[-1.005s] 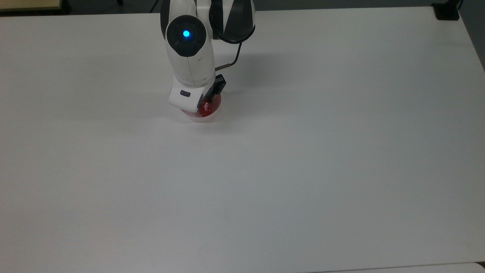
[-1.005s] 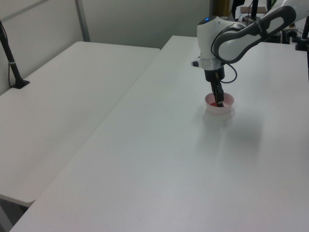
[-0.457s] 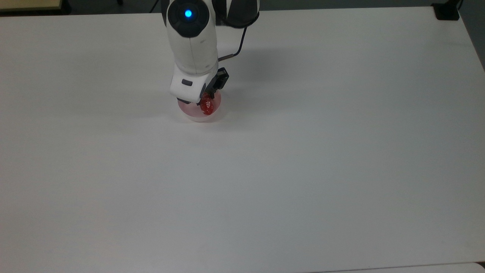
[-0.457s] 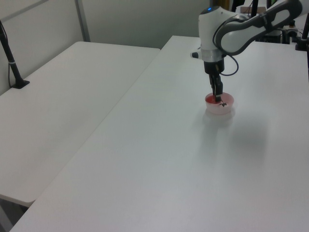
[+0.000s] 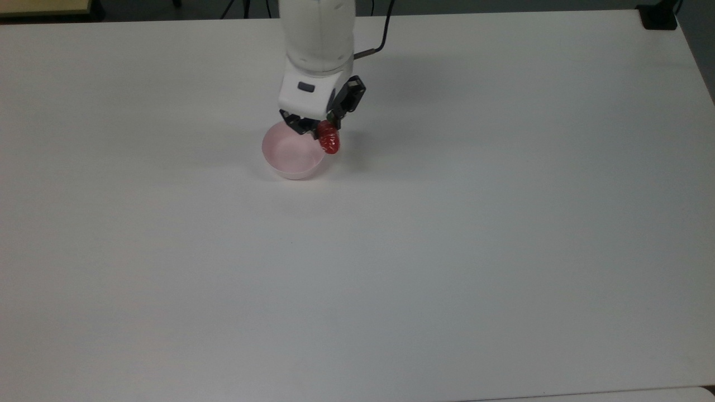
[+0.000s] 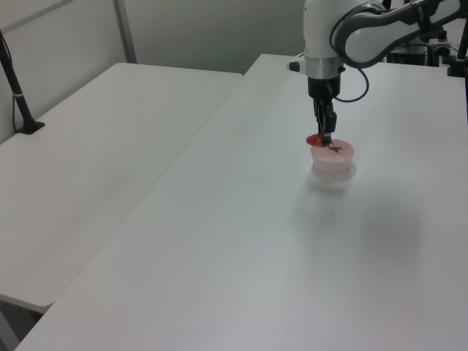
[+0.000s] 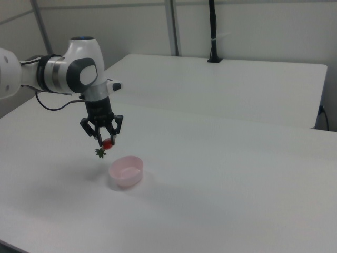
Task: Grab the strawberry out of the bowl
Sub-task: 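Lift the strawberry out of the bowl and carry it beside the bowl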
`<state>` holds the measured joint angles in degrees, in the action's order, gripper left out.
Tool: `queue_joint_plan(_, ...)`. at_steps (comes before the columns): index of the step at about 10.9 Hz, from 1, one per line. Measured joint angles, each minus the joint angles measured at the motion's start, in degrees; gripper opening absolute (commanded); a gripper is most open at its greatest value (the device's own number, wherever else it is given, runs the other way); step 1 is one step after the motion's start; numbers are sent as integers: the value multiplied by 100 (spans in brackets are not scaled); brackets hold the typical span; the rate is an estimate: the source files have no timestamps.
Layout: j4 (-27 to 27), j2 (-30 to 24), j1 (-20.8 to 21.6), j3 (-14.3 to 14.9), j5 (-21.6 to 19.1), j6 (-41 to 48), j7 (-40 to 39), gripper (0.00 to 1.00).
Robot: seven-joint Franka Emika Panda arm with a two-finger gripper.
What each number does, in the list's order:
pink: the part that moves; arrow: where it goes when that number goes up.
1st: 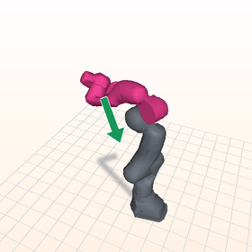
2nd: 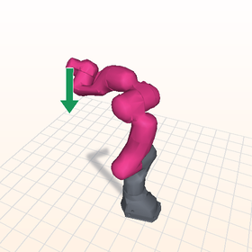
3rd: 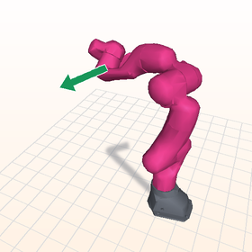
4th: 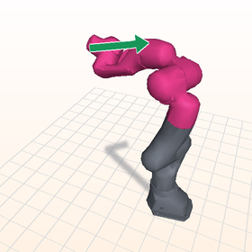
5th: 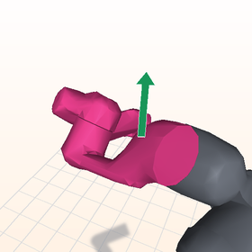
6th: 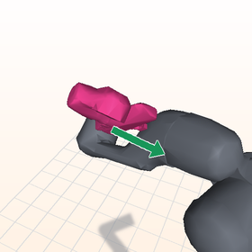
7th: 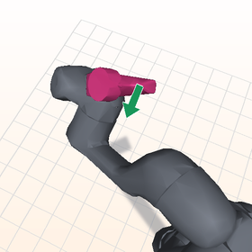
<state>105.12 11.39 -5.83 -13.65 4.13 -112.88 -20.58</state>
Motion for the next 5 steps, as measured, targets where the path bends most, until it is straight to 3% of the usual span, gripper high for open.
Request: queue_joint_plan(5,33,224,25,-552,0,36,662,26)
